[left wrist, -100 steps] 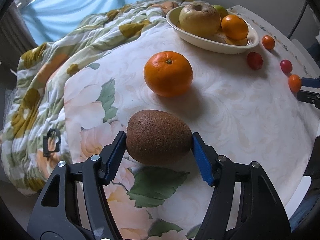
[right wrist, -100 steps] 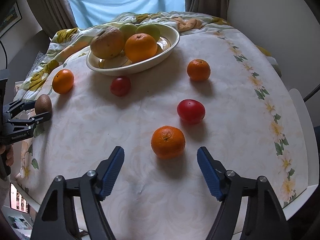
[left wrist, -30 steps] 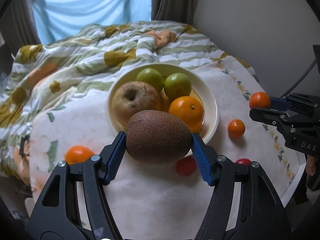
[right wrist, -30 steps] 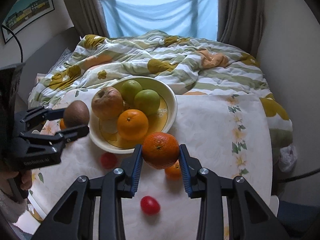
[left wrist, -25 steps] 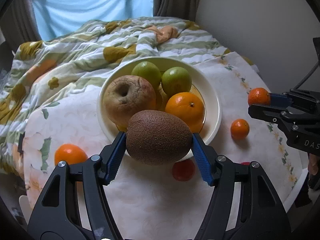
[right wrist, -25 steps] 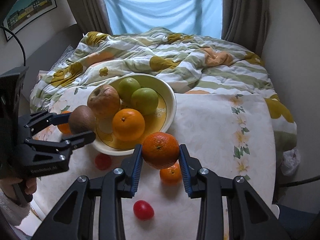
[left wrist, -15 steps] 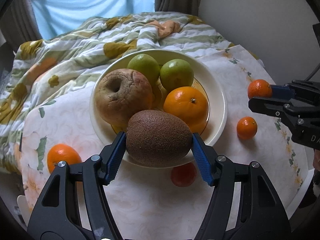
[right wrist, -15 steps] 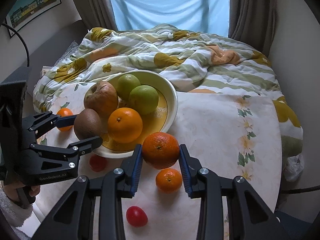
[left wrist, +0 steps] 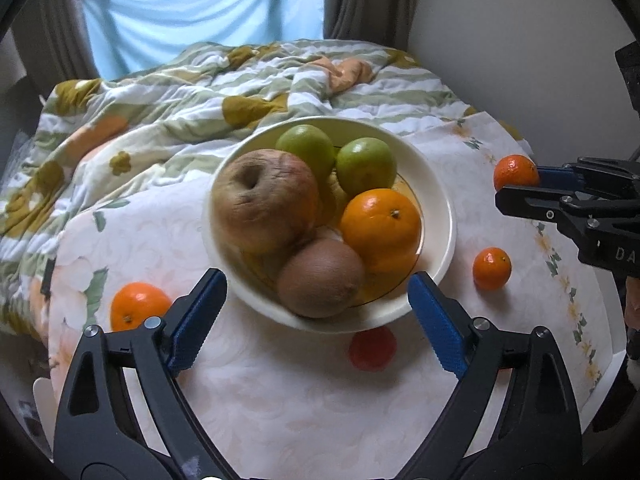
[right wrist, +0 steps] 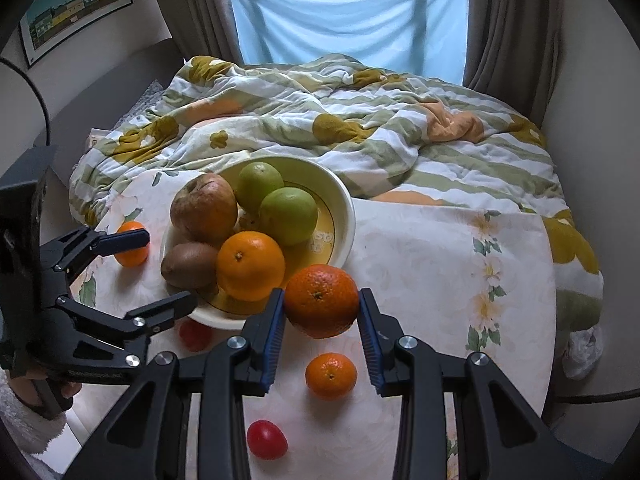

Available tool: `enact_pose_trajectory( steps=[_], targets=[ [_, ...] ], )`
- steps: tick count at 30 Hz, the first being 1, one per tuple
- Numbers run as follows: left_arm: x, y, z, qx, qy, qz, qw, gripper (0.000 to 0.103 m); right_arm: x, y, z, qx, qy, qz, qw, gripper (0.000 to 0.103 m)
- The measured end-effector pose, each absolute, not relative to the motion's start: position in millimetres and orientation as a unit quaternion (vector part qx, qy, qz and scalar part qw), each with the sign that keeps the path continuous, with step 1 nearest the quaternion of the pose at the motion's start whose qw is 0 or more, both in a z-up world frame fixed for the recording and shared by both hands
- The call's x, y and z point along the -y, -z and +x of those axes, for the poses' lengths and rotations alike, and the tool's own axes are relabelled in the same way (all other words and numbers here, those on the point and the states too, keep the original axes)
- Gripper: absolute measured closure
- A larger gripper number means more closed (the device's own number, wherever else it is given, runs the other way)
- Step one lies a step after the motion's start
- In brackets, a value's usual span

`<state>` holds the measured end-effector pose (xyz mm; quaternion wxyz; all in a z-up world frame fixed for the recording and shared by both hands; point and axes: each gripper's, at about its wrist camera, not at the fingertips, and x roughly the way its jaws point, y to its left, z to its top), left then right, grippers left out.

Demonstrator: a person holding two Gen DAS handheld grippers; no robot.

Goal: Organize fruits
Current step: 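Lower the kiwi into the bowl and open the left tool while the right tool drops the mandarin in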

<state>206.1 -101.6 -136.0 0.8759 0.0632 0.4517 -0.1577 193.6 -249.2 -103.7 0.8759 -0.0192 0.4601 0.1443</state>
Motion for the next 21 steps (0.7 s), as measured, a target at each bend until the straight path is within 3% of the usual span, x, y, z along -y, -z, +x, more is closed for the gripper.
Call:
enact_pose_trajectory(
  steps=[21],
  targets=[
    [51,121,200,-0.463,0.09,0.033,0.881,0.004,220,130,246,-0.478,-0.205,-0.045,0.853,0.07]
  ],
)
